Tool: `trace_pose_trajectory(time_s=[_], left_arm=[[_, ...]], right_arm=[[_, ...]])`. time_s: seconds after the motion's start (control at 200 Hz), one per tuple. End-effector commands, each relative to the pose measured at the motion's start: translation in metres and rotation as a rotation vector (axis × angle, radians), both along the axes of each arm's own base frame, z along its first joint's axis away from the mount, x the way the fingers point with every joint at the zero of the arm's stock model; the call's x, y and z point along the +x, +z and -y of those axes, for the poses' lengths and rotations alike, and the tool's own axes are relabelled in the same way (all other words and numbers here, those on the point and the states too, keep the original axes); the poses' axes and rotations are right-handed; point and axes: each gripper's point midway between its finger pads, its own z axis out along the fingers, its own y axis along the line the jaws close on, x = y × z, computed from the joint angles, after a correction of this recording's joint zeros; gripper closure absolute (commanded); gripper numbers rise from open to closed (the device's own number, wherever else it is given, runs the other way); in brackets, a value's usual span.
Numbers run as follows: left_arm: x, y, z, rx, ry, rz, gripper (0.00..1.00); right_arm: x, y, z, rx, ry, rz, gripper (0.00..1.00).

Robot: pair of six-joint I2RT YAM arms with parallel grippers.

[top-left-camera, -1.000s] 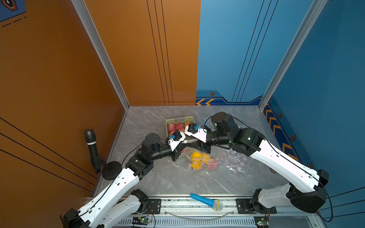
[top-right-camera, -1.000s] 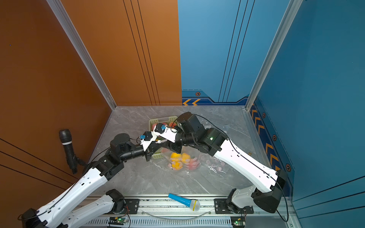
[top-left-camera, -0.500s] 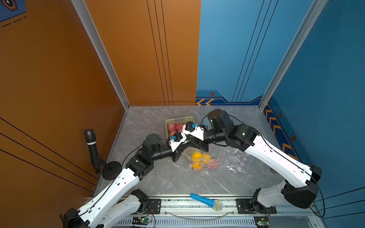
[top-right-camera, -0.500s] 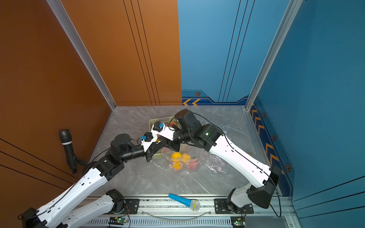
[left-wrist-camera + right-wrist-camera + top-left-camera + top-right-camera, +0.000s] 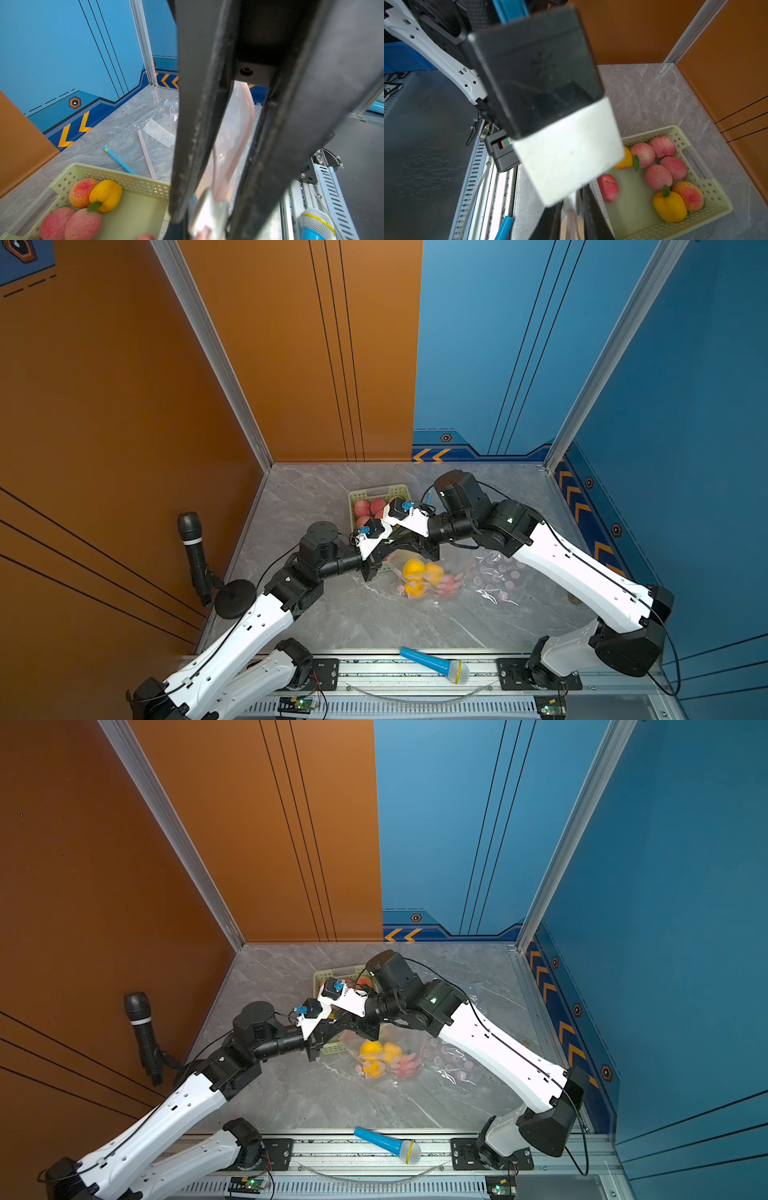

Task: Place the peach in a zip-top bag and seal the zipper
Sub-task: Zip the zipper on the zipper food storage bag.

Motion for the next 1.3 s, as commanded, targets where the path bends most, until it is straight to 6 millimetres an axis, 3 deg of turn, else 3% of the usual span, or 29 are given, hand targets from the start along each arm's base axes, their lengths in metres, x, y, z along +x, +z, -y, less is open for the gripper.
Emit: trace_pose_trajectory(time_s=[0.0,0.39,0.761,1.297], left_arm=[[-0.003,0.011,0.001,-0.006,-0.011,0.035,1.00],[-0.005,0.011,0.000,-0.001,-0.013,0.030,1.00],[-0.001,0.009,-0.005,0.007,0.017,0.026,1.00],[0.001,0.009,-0.018,0.002,0.073,0.035,1.00]], right_arm=[[0.000,0.000,0.003,-0.020,-0.002,-0.009,0.79],[0.000,0.000,0.016,-0.085,-0.018,0.031,0.97],[0.001,-0.005,0.028,-0.154,-0.039,0.067,1.00],[0.002,0.005,0.044,-0.176,-0.085,0.113,1.00]])
